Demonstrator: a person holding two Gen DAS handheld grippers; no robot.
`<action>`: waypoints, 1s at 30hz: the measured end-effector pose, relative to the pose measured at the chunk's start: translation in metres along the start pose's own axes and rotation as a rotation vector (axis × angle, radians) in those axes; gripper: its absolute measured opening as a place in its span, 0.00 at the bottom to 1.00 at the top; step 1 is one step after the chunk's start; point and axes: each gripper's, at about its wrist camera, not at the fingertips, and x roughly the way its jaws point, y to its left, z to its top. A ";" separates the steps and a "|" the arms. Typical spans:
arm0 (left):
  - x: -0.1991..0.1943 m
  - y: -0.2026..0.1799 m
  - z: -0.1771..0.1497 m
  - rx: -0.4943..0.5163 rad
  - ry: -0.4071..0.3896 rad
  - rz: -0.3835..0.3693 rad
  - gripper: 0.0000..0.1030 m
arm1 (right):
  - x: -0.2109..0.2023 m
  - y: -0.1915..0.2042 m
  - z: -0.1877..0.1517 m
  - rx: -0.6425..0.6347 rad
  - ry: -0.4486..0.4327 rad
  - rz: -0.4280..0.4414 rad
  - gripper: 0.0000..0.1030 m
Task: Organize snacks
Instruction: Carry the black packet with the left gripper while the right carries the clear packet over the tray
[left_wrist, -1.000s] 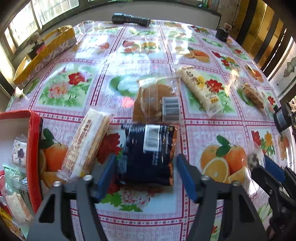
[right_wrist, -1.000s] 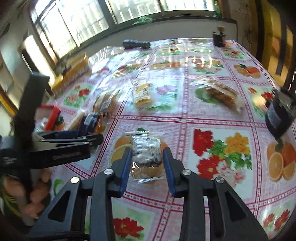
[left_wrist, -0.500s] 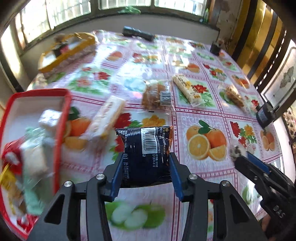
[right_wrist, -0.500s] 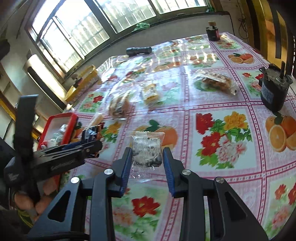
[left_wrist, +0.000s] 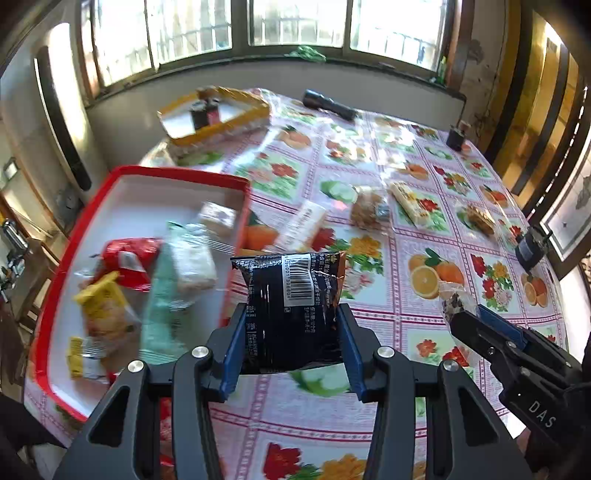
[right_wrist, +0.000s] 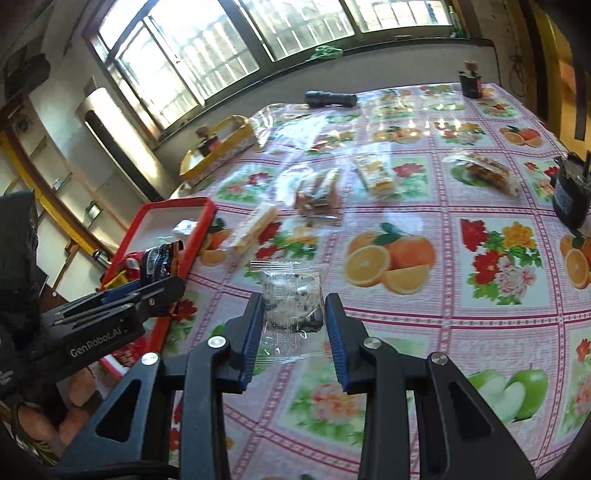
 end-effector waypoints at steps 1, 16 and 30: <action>-0.004 0.003 -0.001 -0.002 -0.011 0.005 0.45 | -0.001 0.007 0.001 -0.007 -0.006 0.010 0.35; -0.035 0.060 -0.017 -0.085 -0.081 0.063 0.45 | 0.000 0.086 -0.006 -0.120 -0.020 0.105 0.35; -0.044 0.092 -0.033 -0.143 -0.086 0.078 0.45 | 0.007 0.128 -0.013 -0.184 -0.017 0.159 0.35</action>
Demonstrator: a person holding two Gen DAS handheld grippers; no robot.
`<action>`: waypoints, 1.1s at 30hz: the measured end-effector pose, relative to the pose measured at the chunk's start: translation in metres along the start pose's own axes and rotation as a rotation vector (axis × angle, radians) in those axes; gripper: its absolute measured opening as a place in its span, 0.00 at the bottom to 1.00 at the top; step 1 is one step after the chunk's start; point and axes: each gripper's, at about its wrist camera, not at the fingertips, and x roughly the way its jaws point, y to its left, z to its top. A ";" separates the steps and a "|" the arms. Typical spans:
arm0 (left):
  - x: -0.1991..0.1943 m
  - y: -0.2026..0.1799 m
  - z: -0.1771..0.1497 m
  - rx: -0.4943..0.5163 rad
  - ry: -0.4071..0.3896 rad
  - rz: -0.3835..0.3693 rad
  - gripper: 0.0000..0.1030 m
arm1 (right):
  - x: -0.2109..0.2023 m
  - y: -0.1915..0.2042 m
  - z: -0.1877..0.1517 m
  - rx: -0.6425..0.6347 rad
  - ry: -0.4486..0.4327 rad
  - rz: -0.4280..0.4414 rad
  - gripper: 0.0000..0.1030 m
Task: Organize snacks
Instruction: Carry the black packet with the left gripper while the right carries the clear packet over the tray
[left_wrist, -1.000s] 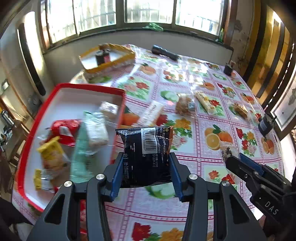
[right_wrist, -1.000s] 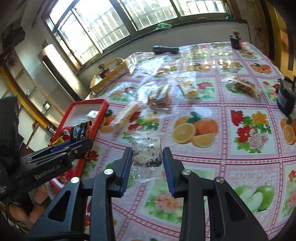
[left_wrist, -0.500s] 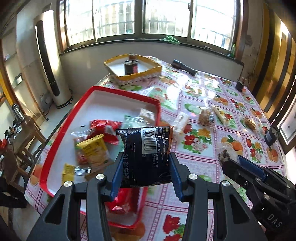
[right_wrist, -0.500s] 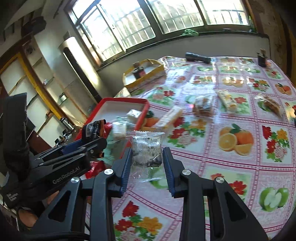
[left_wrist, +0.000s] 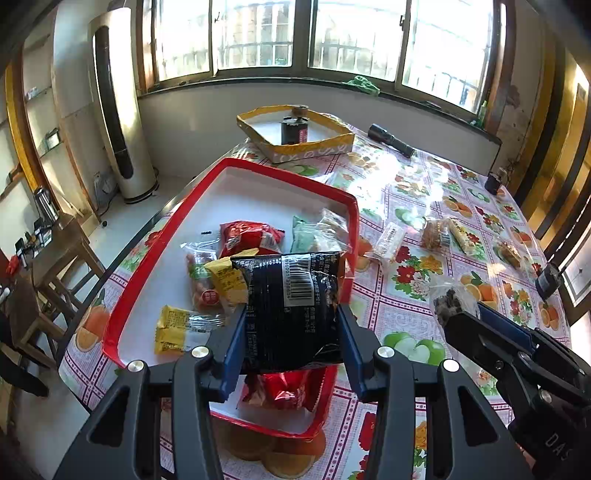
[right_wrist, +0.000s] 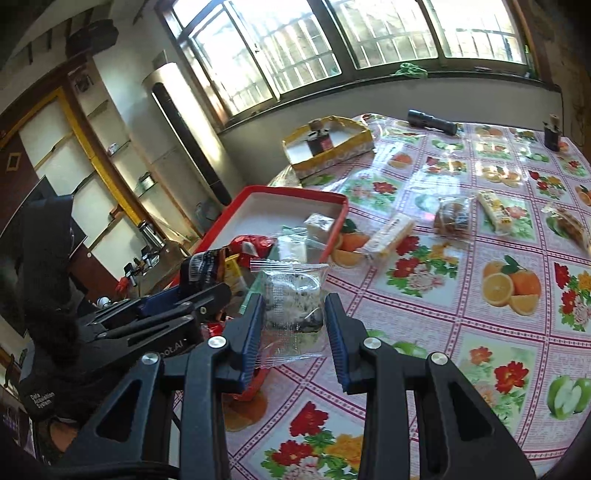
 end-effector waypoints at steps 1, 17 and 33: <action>0.000 0.002 0.000 -0.002 0.002 -0.001 0.45 | 0.002 0.002 0.001 -0.005 0.001 0.006 0.35; 0.001 0.045 0.009 -0.074 -0.014 0.043 0.45 | 0.034 0.024 0.025 -0.031 0.008 0.055 0.35; 0.029 0.077 0.016 -0.131 0.031 0.068 0.45 | 0.068 0.030 0.034 -0.039 0.048 0.057 0.35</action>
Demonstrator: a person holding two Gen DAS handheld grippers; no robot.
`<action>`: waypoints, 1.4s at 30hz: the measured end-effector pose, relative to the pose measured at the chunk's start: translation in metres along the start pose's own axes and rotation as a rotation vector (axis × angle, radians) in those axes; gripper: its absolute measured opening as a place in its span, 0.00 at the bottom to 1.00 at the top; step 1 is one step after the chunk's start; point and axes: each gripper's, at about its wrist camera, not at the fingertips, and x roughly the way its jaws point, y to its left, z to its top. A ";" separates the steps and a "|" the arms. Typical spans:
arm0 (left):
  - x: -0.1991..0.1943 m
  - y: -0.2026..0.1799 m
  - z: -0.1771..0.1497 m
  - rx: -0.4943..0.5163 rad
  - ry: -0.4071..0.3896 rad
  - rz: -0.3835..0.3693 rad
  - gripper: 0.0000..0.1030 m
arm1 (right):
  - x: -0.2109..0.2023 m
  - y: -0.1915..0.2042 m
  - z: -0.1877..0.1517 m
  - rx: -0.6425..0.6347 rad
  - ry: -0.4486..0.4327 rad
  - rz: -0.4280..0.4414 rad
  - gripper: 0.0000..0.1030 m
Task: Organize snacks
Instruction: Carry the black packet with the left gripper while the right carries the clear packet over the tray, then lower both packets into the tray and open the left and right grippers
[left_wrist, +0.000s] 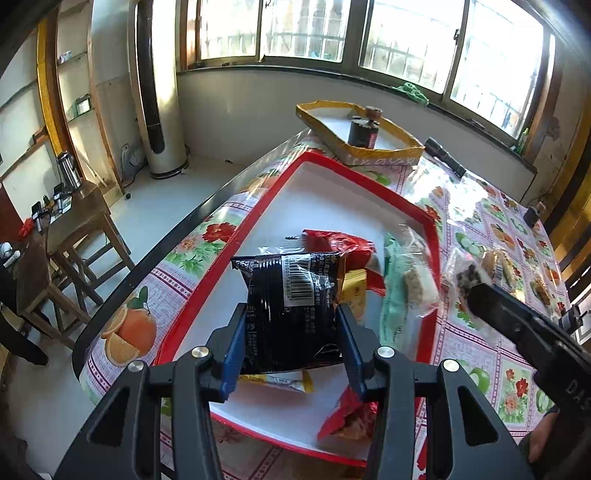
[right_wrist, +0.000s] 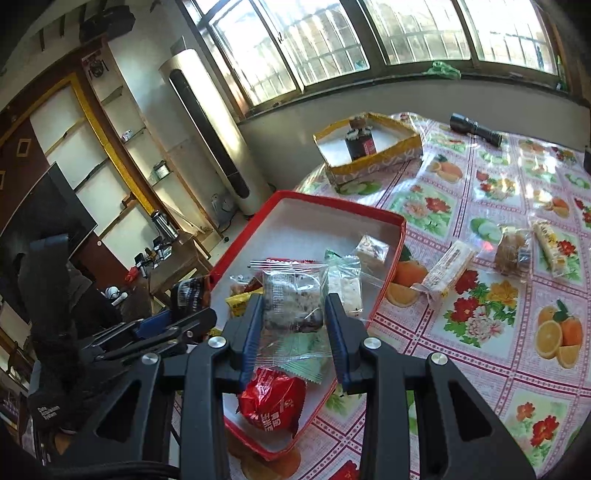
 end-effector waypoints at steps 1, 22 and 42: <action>0.002 0.001 0.000 -0.001 0.004 0.003 0.45 | 0.007 -0.002 0.000 0.009 0.014 0.005 0.35; 0.028 0.008 0.004 -0.009 0.042 0.057 0.50 | 0.074 -0.003 -0.010 0.018 0.160 0.031 0.37; -0.012 -0.025 -0.003 0.057 -0.039 0.038 0.70 | 0.001 -0.043 -0.021 0.114 0.048 -0.037 0.55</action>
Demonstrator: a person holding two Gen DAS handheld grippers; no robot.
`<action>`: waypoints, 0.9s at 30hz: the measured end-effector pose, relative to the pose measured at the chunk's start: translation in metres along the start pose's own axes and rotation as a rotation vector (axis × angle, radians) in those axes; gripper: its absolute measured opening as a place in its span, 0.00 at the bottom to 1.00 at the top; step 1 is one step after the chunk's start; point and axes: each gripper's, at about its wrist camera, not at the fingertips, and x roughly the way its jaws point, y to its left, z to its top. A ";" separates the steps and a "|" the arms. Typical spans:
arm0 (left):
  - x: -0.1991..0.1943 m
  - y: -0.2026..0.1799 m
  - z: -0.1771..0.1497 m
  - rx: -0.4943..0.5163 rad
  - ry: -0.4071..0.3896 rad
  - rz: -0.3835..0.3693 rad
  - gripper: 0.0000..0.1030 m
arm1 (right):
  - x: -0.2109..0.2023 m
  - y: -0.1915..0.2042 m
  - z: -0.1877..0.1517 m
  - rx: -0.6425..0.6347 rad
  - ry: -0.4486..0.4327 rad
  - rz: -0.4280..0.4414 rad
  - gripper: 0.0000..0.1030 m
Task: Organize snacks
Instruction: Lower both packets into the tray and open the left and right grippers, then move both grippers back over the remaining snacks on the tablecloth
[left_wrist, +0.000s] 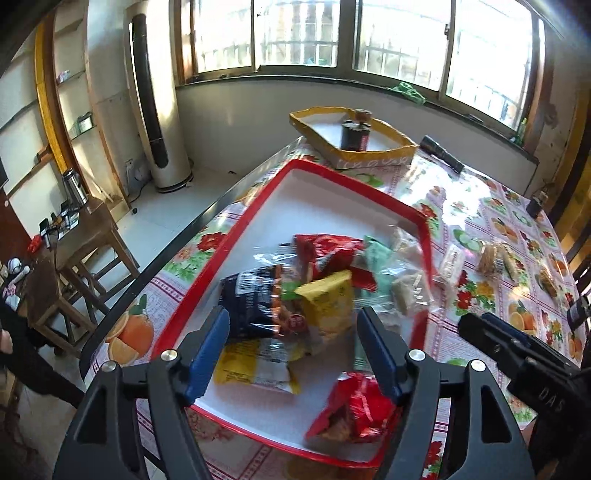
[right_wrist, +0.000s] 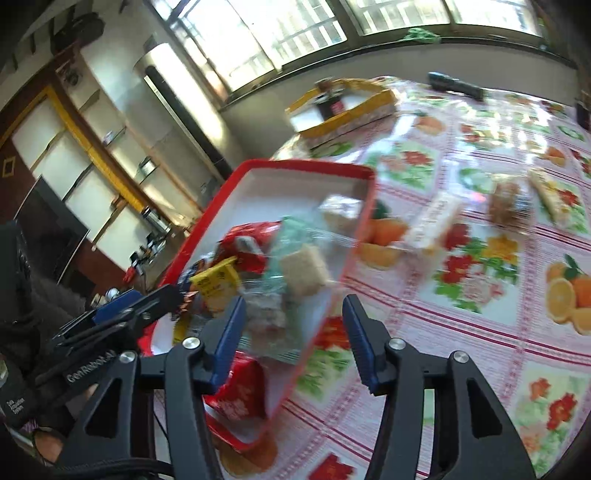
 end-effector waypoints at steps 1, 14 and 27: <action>-0.001 -0.004 0.000 0.008 -0.001 -0.005 0.70 | -0.006 -0.009 -0.001 0.015 -0.007 -0.013 0.55; -0.011 -0.038 -0.006 0.083 0.002 -0.041 0.73 | -0.051 -0.082 -0.018 0.108 -0.038 -0.132 0.59; -0.009 -0.105 -0.013 0.211 0.041 -0.149 0.74 | -0.090 -0.144 -0.031 0.197 -0.067 -0.244 0.59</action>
